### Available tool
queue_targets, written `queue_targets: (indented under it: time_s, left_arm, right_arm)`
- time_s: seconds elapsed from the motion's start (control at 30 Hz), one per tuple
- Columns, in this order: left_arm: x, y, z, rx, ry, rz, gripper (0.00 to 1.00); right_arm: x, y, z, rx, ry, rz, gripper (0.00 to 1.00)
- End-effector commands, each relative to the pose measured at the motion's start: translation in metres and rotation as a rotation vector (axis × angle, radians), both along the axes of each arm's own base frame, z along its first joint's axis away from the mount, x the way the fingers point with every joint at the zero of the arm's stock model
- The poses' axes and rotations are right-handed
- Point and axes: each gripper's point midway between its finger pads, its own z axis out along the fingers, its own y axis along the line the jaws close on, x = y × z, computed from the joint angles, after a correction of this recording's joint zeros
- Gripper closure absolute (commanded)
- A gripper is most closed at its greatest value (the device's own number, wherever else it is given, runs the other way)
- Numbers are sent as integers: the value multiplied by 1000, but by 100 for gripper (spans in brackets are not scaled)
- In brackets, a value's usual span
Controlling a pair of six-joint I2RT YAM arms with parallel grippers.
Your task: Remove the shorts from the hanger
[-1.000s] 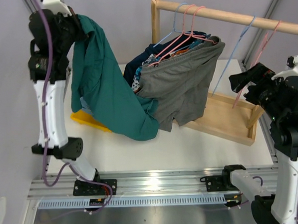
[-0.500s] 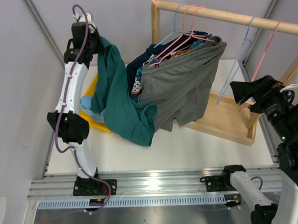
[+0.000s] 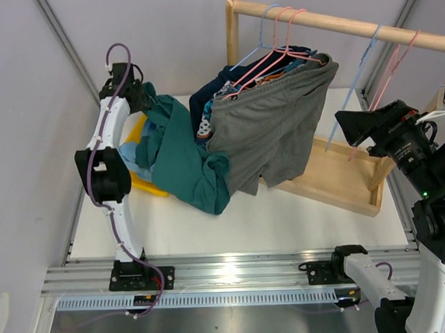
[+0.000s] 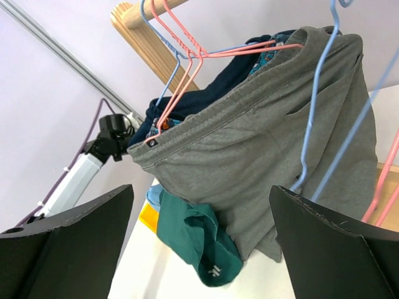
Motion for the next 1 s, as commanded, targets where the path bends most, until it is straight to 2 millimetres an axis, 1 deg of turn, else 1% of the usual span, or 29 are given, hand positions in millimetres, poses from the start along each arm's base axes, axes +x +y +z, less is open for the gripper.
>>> queue_targets:
  time_s: [0.0,0.03,0.07,0.13,0.17,0.2,0.23,0.27,0.37,0.43,0.47,0.5,0.53,0.57,0.6,0.63,0.67,0.7,0.73,0.77,0.8,0.83,0.87,0.9,0.93,0.97]
  left_arm:
    - [-22,31,-17,39,66,124,32]
    - [-24,38,-19,16,64,137,32]
    - [-26,42,-21,5,64,152,32]
    - [-34,56,-27,-14,78,192,32]
    - [-34,58,-28,-40,74,194,32]
    - [-39,64,-33,-57,83,201,31]
    - [-41,66,-33,-62,86,204,25]
    - [-44,69,-33,-47,91,222,1]
    - [-60,77,-26,-38,92,281,1]
    - [-70,90,-12,-60,53,343,1]
    - [-82,89,-8,-95,22,369,1]
    - [-83,85,-1,-151,-13,353,1]
    - [-88,85,-4,-189,-28,345,1]
    - [-85,78,13,-227,-98,304,1]
    - [-84,68,16,-268,-120,251,1]
    - [-79,44,28,-359,-152,135,1]
    - [-78,31,36,-401,-178,72,1]
    - [-79,19,45,-437,-227,14,1]
    - [-79,-11,61,-549,-267,-137,1]
    - [-80,-27,76,-619,-314,-214,1]
    - [-79,-38,88,-657,-380,-287,1]
    - [-86,-58,101,-739,-394,-398,1]
    - [-89,-68,113,-820,-413,-431,1]
    - [-89,-74,118,-846,-445,-473,1]
    - [-94,-82,126,-870,-458,-531,1]
    - [-96,-87,133,-874,-472,-558,1]
  right_arm:
    - [-8,4,17,13,-55,22,1]
    - [-9,3,17,10,-58,19,1]
    - [-11,3,17,10,-59,19,1]
    - [-12,3,17,10,-55,17,1]
    - [-13,2,18,9,-57,14,1]
    - [-13,2,17,10,-53,16,1]
    - [-13,2,18,10,-55,16,1]
    - [-13,3,17,13,-52,19,1]
    - [-8,6,18,28,-53,35,1]
    - [-1,11,23,36,-67,66,1]
    - [2,14,25,39,-71,81,1]
    - [4,18,31,47,-85,106,1]
    - [14,20,32,52,-74,122,1]
    - [14,25,41,53,-101,153,1]
    - [18,27,44,66,-101,166,1]
    - [23,29,47,70,-103,175,1]
    - [34,33,46,79,-87,196,1]
    - [38,34,54,83,-111,205,1]
    - [44,37,55,97,-107,220,1]
    - [56,45,54,102,-94,246,1]
    - [59,49,61,101,-105,256,0]
    - [64,54,61,87,-107,268,1]
    - [78,68,52,81,-67,289,1]
    - [78,73,61,71,-85,295,1]
    - [83,78,59,45,-84,300,0]
    - [93,89,51,35,-54,308,1]
